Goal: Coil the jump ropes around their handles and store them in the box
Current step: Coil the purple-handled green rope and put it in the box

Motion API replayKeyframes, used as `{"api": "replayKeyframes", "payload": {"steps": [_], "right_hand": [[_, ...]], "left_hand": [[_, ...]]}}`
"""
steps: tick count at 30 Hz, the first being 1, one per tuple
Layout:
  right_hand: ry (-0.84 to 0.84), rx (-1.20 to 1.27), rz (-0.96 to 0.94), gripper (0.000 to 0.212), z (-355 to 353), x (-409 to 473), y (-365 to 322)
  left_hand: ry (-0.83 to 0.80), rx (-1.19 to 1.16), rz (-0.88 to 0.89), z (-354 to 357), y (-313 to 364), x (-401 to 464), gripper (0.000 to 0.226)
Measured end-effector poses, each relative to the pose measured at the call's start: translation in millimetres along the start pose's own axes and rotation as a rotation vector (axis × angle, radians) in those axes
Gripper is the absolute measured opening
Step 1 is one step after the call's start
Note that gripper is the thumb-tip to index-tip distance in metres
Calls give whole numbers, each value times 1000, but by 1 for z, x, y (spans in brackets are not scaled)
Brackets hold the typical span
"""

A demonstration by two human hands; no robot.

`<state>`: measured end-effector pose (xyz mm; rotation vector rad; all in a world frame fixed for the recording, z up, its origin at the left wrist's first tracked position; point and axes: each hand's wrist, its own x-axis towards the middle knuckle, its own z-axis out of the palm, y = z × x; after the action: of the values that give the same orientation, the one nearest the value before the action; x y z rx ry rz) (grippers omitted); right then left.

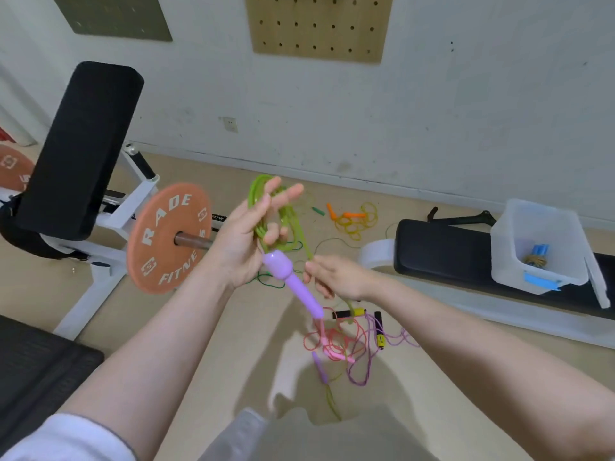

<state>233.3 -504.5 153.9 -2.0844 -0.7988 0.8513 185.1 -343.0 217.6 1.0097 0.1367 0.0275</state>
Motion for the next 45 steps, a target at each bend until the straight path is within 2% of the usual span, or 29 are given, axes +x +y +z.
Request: {"api": "replayKeyframes", "payload": {"steps": [3,5,6,8,10,12,15,16,18,21,23,25,30,32,33,36,38,42,45], "right_hand": [[-159,-131,17,42,8,-6,-16],[-174,-271,-88,40,2,-12,-36],[-179,-325,-144,37,-2,-15,-47],[-163,-287,-196,28,-11,-20,-68],[-38,-154,-251,21,-19,-17,-80],[177,-15,-271,22,-25,-6,-81],[441,211,-173,25,-31,15,-71],[489,262,-146,26,-29,20,-67],[513,331,-119,25,-19,28,-57],[509,407,-94,28,10,40,-44],[474,319,-83,31,27,44,-41],[355,163,-52,32,39,46,-48],[-138,-241,69,11,52,36,-76],[-220,-380,21,11,57,30,-86],[-209,-412,-33,15,58,27,-91],[-89,-303,-161,21,48,17,-114],[104,-219,-209,18,35,15,-122],[554,59,-185,25,18,29,-107],[761,261,-72,27,17,43,-83]], "left_hand": [[268,86,53,-28,-7,17,37],[447,358,-8,-54,-17,21,36],[473,520,-60,-64,-23,18,32],[385,727,-162,-79,-35,9,29],[261,777,-243,-74,-39,-2,31],[157,720,-322,-62,-37,-10,50],[-41,537,-423,-48,-26,-18,84],[-114,487,-442,-41,-19,-23,84],[-236,396,-434,-31,-5,-31,71],[-289,200,-311,-35,10,-36,44],[-237,109,-238,-46,17,-33,36],[-139,101,-186,-57,19,-30,37],[185,8,-97,-91,22,-10,39],[331,117,-93,-109,20,0,36],[373,269,-111,-116,19,3,32],[252,746,-176,-129,7,1,25],[136,872,-220,-128,-1,-6,26],[-104,775,-279,-107,-7,-23,33],[-216,547,-324,-88,1,-37,67]]}}
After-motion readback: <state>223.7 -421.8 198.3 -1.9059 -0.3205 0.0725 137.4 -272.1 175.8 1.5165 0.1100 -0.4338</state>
